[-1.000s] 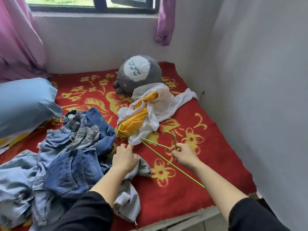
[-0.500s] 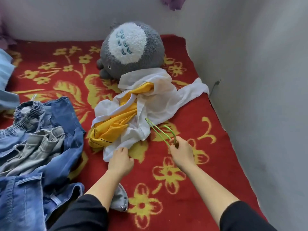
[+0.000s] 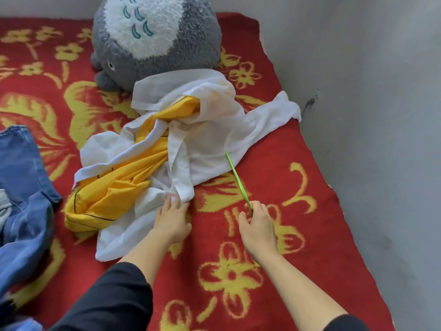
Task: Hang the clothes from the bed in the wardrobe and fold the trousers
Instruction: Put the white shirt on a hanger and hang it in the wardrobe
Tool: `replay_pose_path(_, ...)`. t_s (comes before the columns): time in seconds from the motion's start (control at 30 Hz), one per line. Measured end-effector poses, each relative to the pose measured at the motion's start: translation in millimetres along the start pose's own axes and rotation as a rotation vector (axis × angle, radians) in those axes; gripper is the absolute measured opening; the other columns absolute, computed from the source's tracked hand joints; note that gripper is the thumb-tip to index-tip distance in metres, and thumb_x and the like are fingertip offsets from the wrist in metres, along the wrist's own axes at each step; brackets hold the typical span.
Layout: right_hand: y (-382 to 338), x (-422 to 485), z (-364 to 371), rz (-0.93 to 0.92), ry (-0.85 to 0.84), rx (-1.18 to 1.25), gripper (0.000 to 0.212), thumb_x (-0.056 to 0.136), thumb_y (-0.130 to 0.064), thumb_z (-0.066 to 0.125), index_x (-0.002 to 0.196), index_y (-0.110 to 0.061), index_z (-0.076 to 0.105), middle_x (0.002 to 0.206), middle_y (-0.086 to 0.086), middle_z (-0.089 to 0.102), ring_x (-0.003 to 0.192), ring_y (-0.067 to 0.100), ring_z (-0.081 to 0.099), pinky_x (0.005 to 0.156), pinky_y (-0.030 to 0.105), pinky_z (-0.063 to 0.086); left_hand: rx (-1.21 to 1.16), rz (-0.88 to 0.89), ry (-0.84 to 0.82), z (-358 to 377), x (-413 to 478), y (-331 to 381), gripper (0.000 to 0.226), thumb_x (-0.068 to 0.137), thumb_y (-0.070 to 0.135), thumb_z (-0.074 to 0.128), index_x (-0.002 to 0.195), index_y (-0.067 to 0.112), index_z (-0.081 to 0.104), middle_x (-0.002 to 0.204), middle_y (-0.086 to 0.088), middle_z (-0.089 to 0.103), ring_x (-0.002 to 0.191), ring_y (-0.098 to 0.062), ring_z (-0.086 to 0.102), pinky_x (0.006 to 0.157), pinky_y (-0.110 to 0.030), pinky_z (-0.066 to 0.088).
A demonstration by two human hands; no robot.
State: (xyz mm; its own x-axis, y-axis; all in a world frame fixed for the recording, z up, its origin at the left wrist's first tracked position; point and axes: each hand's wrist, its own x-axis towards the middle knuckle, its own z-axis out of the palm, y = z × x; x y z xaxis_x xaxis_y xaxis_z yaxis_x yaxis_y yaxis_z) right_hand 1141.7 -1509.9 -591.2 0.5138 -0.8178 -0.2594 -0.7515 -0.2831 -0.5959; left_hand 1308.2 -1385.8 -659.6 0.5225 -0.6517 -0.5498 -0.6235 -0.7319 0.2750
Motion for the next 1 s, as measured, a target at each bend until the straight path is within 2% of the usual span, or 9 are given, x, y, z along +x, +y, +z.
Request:
replay_pose_path(0.1, 3.1, 3.2, 3.0, -0.027, -0.013, 0.006, 0.006, 0.096, -0.028, 0.05, 0.091, -0.025, 0.047, 0.085, -0.012, 0.045, 0.068, 0.003, 0.048, 0.053, 0.015, 0.032, -0.209, 0.043, 0.088, -6.6, -0.2, -1.5, 0.047, 0.088, 0.027, 0.057, 0.134, 0.02, 0.053, 0.141, -0.006, 0.048, 0.139, -0.024, 0.033, 0.11, -0.037, 0.032)
replay_pose_path(0.17, 1.0, 2.1, 2.8, -0.025, -0.012, 0.031, 0.011, 0.096, -0.026, 0.051, 0.086, -0.024, 0.047, 0.083, -0.011, 0.046, 0.068, 0.003, 0.045, 0.056, 0.016, 0.033, -0.514, 0.027, 0.129, -16.1, -12.6, 3.8, 0.019, 0.086, 0.025, 0.065, 0.103, 0.024, 0.074, 0.099, 0.001, 0.072, 0.094, -0.01, 0.064, 0.082, -0.027, 0.048)
replay_pose_path(0.27, -7.1, -6.7, -0.8, 0.03, 0.017, 0.093, 0.025, 0.096, -0.023, 0.049, 0.072, -0.023, 0.042, 0.077, -0.006, 0.047, 0.066, 0.007, 0.042, 0.056, 0.022, 0.03, -0.88, -0.027, 0.058, -29.7, -41.6, 5.5, 0.016, 0.074, 0.029, 0.08, 0.064, 0.021, 0.071, 0.053, 0.011, 0.058, 0.049, 0.001, 0.047, 0.051, -0.013, 0.036)
replay_pose_path(0.43, -25.2, -38.9, -16.1, 0.21, 0.021, 0.166, 0.035, 0.098, -0.025, 0.041, 0.068, -0.01, 0.046, 0.059, 0.001, 0.047, 0.055, 0.016, 0.044, 0.051, 0.022, 0.034, -1.08, -0.281, -0.021, -41.6, -100.5, -3.9, 0.05, 0.068, 0.011, 0.081, 0.105, 0.017, 0.049, 0.086, -0.004, 0.059, 0.069, -0.014, 0.056, 0.059, -0.021, 0.042)
replay_pose_path(0.5, -34.0, -54.3, -24.6, 0.25, 0.023, 0.182, 0.032, 0.098, -0.025, 0.042, 0.076, -0.003, 0.051, 0.059, 0.004, 0.048, 0.05, 0.015, 0.042, 0.047, 0.02, 0.034, -0.967, -0.281, -0.029, -47.3, -120.1, -8.2, 0.033, 0.074, 0.009, 0.073, 0.096, 0.018, 0.05, 0.078, -0.002, 0.06, 0.063, -0.011, 0.057, 0.053, -0.02, 0.04)
replay_pose_path(0.6, -48.8, -75.7, -37.6, 0.257, 0.029, 0.228, 0.024, 0.097, -0.023, 0.045, 0.079, -0.009, 0.053, 0.058, 0.001, 0.048, 0.046, 0.013, 0.042, 0.037, 0.016, 0.03, -0.884, -0.187, -0.028, -70.7, -144.9, -8.2, 0.033, 0.087, 0.017, 0.064, 0.059, 0.016, 0.048, 0.042, 0.011, 0.044, 0.038, -0.003, 0.038, 0.042, -0.016, 0.029)
replay_pose_path(0.67, -59.0, -88.9, -48.2, 0.235, 0.042, 0.264, 0.023, 0.096, -0.022, 0.047, 0.078, -0.009, 0.053, 0.058, -0.002, 0.047, 0.046, 0.01, 0.04, 0.038, 0.014, 0.032, -0.852, -0.098, 0.026, -92.3, -163.8, -3.8, 0.04, 0.09, 0.023, 0.064, 0.055, 0.018, 0.044, 0.043, 0.011, 0.038, 0.042, -0.005, 0.033, 0.045, -0.019, 0.026)
replay_pose_path(0.87, -103.7, -123.0, -97.2, 0.2, 0.04, 0.306, 0.018, 0.093, -0.025, 0.05, 0.076, -0.019, 0.051, 0.064, -0.004, 0.05, 0.058, 0.019, 0.048, 0.054, 0.031, 0.038, -1.137, 0.159, -0.019, -193.9, -245.2, 12.6, 0.034, 0.095, 0.036, 0.057, 0.107, 0.006, 0.066, 0.094, -0.013, 0.067, 0.089, -0.023, 0.064, 0.08, -0.036, 0.05)
replay_pose_path(1.0, -151.2, -142.6, -141.0, 0.105, 0.085, 0.395, 0.017, 0.086, -0.02, 0.055, 0.07, -0.016, 0.052, 0.06, -0.002, 0.05, 0.06, 0.022, 0.048, 0.057, 0.034, 0.037, -1.294, 0.377, 0.029, -278.6, -304.1, 28.2, 0.035, 0.095, 0.033, 0.055, 0.113, 0.006, 0.065, 0.111, -0.017, 0.069, 0.098, -0.023, 0.067, 0.076, -0.033, 0.054)
